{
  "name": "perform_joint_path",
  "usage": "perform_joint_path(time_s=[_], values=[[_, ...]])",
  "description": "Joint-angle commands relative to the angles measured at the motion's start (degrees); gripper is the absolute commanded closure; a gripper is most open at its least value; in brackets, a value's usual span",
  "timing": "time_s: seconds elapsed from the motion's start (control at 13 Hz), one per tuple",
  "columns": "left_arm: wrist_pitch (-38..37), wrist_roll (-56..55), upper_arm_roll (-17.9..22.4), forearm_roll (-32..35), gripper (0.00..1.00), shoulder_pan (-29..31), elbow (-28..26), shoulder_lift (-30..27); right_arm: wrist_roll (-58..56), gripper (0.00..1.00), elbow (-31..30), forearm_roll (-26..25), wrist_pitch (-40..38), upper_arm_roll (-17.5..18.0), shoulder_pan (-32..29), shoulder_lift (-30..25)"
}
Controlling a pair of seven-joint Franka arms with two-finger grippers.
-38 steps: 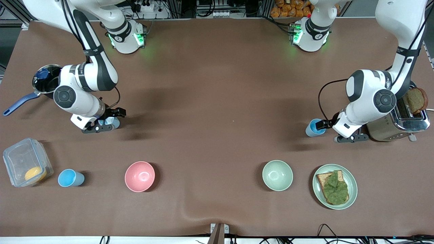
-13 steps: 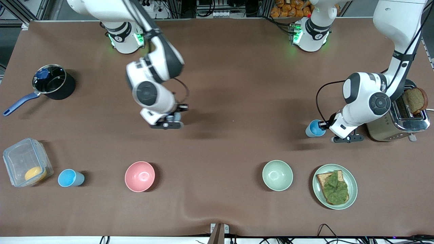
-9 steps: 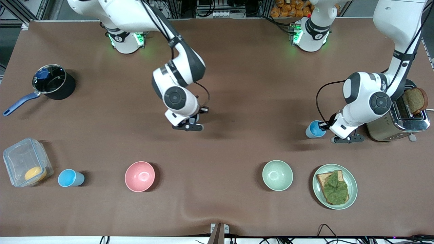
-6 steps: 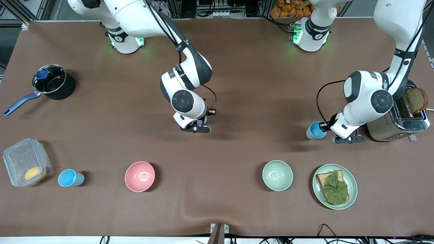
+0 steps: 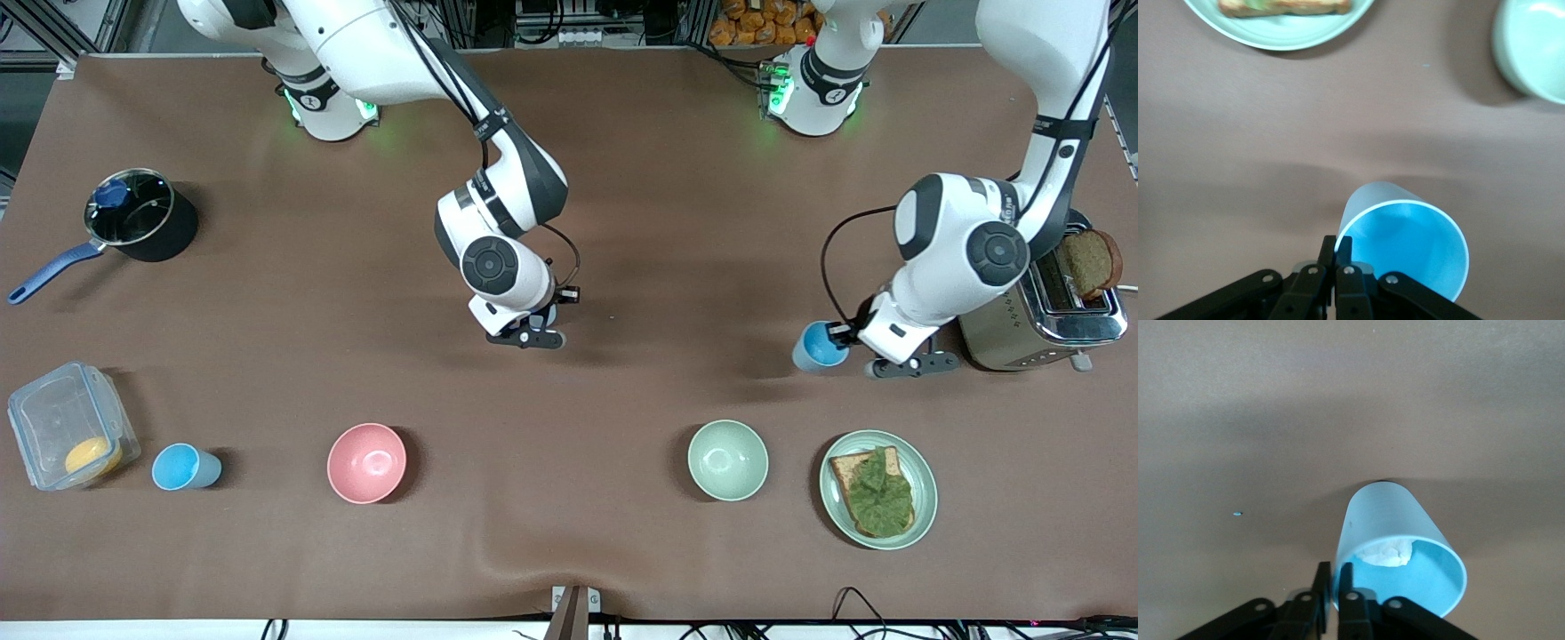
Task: Stack blue cups with both arms
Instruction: 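Place the cup mid-table with the right gripper while the left gripper lifts another, then lower the left gripper's cup onto the placed cup while the right gripper withdraws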
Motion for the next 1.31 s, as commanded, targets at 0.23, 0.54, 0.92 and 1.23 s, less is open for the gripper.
perform_joint_path(time_s=[0.23, 0.54, 0.92, 1.23], values=[[-2.74, -18.74, -8.49, -1.12, 1.0, -1.81, 2.99, 0.61, 0.26, 0.0, 4.37, 0.56, -1.03, -1.22, 0.42, -0.28], [-2.66, -33.68, -8.94, -1.12, 1.0, -10.14, 7.54, 2.8, -2.45, 0.0, 7.18, -0.31, -12.01, -1.57, -5.72, -5.45], [-2.66, -48.72, -8.77, -0.33, 1.0, -21.31, 17.38, 8.15, -10.36, 0.0, 7.19, -8.65, -23.08, -2.8, -13.89, -12.58], [-2.57, -60.77, -7.8, 1.59, 1.0, -30.63, 25.83, 14.58, -20.71, 0.0, 6.75, -15.43, -26.0, -2.8, -21.36, -16.18]])
